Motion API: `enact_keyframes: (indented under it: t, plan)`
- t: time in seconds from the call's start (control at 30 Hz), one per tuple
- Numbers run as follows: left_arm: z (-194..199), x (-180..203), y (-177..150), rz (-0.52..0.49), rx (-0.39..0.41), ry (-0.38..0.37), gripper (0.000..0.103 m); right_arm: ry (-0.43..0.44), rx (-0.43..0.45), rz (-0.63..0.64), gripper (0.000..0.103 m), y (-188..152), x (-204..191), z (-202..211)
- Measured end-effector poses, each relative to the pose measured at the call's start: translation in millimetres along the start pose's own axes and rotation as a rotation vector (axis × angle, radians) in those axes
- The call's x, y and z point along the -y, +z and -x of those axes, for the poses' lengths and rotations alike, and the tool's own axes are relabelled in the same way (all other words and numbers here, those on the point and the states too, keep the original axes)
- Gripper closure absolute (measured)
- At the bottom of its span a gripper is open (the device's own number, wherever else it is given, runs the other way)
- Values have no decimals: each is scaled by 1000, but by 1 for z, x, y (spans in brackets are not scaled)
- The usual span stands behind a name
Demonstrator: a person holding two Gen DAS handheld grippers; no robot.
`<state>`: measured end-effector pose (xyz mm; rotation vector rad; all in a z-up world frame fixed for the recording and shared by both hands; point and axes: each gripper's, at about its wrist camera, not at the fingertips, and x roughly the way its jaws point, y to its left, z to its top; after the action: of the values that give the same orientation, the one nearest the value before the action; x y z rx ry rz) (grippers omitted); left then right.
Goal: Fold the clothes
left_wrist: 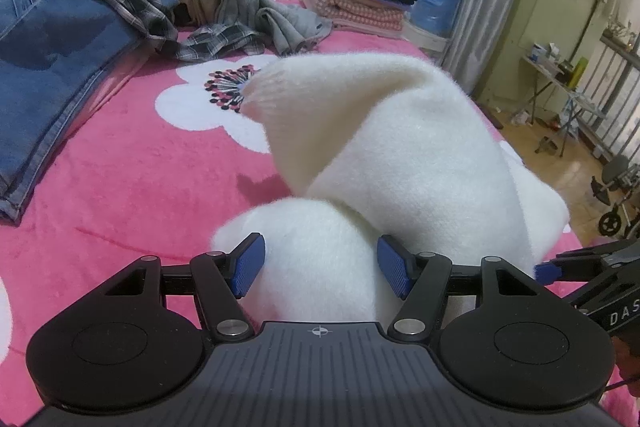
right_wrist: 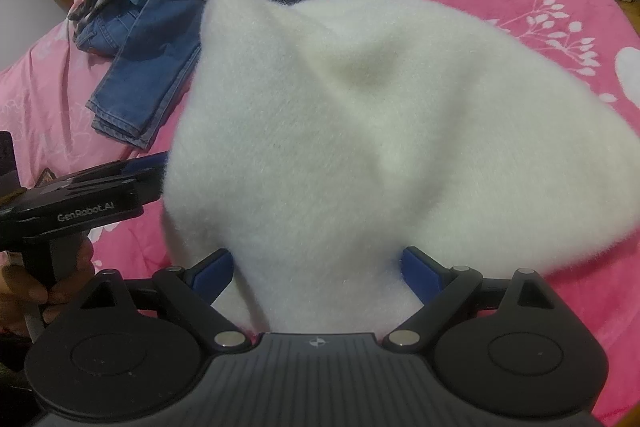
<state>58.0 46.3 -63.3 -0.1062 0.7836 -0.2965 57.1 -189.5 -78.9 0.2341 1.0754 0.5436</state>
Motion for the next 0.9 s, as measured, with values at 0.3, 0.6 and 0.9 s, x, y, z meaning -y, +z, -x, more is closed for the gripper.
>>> enact_keyframes:
  t: [0.3, 0.6, 0.9]
  plan:
    - [4, 1, 1, -1, 16, -9, 41, -8, 2, 5, 9, -1, 0, -2]
    - [8, 0, 4, -3, 35, -8, 41, -10, 2, 6, 9, -1, 1, -2]
    - [12, -1, 8, -4, 61, -2, 41, -12, 2, 8, 9, -1, 1, -2]
